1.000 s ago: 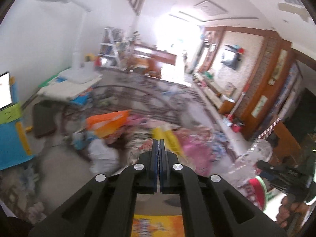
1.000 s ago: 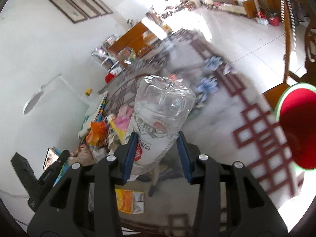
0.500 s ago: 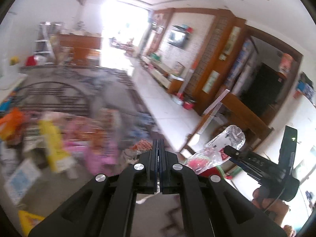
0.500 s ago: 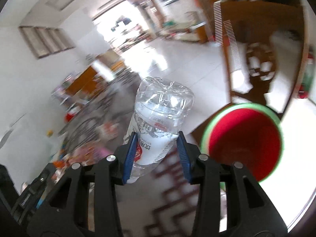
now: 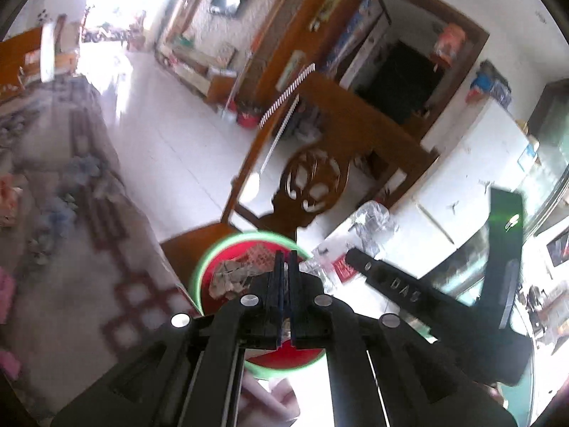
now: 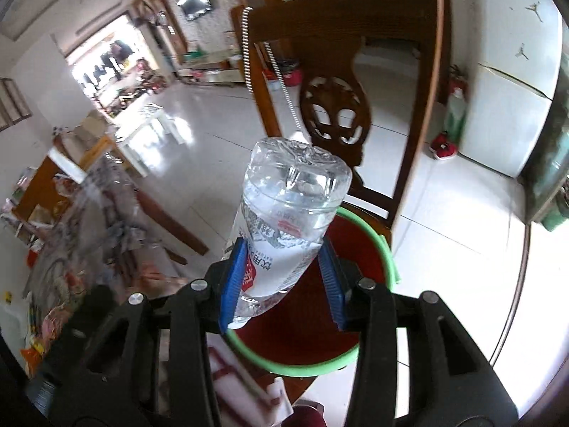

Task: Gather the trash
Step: 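Carry the bottle and paper to the red bucket and open both tools over it, then grasp the yellow juice carton with the left tool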

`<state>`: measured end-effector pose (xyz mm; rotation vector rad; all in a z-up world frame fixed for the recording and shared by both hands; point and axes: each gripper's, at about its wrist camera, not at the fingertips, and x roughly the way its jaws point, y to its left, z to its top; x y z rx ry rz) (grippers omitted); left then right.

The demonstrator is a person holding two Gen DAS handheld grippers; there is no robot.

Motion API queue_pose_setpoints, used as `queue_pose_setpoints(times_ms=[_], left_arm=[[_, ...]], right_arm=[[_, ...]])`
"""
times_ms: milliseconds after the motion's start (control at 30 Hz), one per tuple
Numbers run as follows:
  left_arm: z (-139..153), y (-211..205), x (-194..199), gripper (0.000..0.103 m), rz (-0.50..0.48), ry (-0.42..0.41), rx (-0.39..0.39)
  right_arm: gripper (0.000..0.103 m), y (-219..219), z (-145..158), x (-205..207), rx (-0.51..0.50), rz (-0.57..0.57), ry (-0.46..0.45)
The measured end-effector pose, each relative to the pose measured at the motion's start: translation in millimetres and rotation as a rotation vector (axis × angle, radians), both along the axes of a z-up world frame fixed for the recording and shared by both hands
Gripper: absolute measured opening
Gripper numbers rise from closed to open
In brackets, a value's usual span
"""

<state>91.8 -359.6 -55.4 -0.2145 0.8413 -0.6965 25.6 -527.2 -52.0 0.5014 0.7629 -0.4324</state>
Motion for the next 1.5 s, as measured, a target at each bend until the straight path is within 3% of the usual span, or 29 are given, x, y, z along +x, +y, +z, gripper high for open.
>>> queue_pose_setpoints(times_ms=[33, 100, 133, 500, 767, 933, 1100, 1233, 1400, 1500], left_arm=[[-5, -4, 2, 0.004, -0.006, 0.016, 0.011], [-10, -4, 1, 0.029, 0.002, 0.027, 0.025], [-11, -3, 0, 0.046, 0.011, 0.023, 0.023], [13, 45, -27, 0.049, 0.049, -0.031, 0.054], [27, 126, -75, 0.061, 0.074, -0.078, 0.150], [27, 176, -94, 0.066, 0.003, -0.064, 0.285], [28, 212, -110, 0.073, -0.143, -0.092, 0.526], [11, 247, -111, 0.074, -0.216, 0.000, 0.686], [-17, 270, -114, 0.074, -0.278, 0.125, 0.719], [-37, 267, -123, 0.074, -0.342, 0.153, 0.753]], right_arm=[[0.048, -1, 0, 0, -0.012, -0.016, -0.001], [0.054, -4, 1, -2, -0.034, -0.032, -0.004], [0.056, -4, 2, -1, -0.045, -0.035, -0.002], [0.066, 21, 8, 11, -0.089, 0.045, -0.005], [0.073, 62, 14, 25, -0.091, 0.170, 0.000], [0.078, 100, 17, 35, -0.048, 0.304, -0.003], [0.080, 141, 13, 46, 0.060, 0.442, 0.017], [0.082, 167, 16, 48, 0.060, 0.493, 0.002], [0.083, 188, 14, 53, 0.095, 0.526, 0.021], [0.083, 198, 13, 56, 0.098, 0.544, 0.029]])
